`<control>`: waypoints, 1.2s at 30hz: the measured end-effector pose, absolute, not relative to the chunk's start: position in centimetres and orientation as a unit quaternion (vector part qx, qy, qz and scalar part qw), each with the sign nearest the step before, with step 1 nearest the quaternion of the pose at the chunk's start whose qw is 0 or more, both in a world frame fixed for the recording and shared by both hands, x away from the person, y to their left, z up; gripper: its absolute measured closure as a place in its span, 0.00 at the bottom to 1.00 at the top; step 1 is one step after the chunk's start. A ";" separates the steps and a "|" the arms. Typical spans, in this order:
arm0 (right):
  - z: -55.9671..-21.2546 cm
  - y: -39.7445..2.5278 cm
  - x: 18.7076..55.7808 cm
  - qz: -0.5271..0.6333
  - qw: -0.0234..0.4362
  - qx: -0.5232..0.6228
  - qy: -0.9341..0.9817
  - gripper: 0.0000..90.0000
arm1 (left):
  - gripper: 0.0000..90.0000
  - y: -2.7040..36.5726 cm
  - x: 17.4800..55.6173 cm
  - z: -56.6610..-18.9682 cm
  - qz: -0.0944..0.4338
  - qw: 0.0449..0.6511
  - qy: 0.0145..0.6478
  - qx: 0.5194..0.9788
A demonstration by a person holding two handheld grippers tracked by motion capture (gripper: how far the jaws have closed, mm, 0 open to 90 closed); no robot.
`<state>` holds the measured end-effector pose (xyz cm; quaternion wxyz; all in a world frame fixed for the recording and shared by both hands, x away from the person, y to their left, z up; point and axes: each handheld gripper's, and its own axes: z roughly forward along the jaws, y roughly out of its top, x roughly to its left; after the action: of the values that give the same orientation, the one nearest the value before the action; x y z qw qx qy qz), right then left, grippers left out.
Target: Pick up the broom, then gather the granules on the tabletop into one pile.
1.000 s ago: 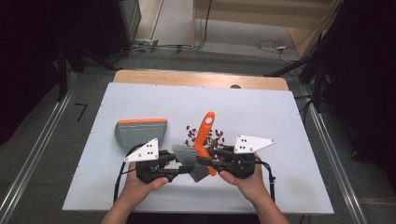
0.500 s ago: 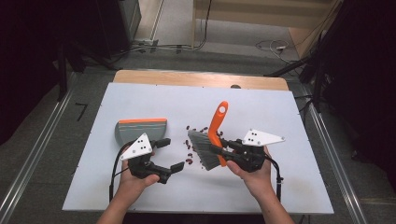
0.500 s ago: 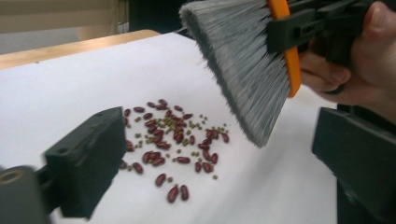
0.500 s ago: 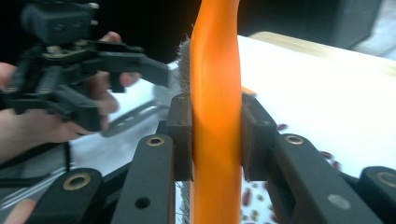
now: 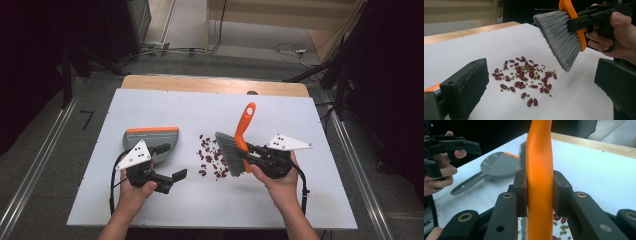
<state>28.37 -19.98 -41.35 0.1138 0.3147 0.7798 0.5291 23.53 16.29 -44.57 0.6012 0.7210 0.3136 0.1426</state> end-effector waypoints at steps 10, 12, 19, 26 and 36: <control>-41.4 -20.9 28.9 0.509 0.138 0.337 0.780 0.76 | 0.00 17.3 23.5 -44.5 0.158 0.596 0.325 0.717; -41.4 -21.3 29.1 0.503 0.142 0.344 0.780 0.76 | 0.00 17.5 23.5 -44.5 0.162 0.594 0.329 0.716; -41.3 -22.4 29.8 0.481 0.154 0.373 0.778 0.76 | 0.00 18.2 23.2 -44.6 0.173 0.584 0.338 0.718; -42.0 -23.0 30.3 0.440 0.174 0.398 0.786 0.76 | 0.00 18.8 22.8 -44.8 0.177 0.582 0.341 0.716; -41.4 -23.3 32.3 0.399 0.191 0.423 0.791 0.76 | 0.00 18.8 22.5 -45.0 0.182 0.571 0.338 0.725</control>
<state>32.33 -23.35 -41.39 0.1908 0.4227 0.7911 0.3990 22.46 18.76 -45.02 0.5714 0.7252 0.3381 0.1823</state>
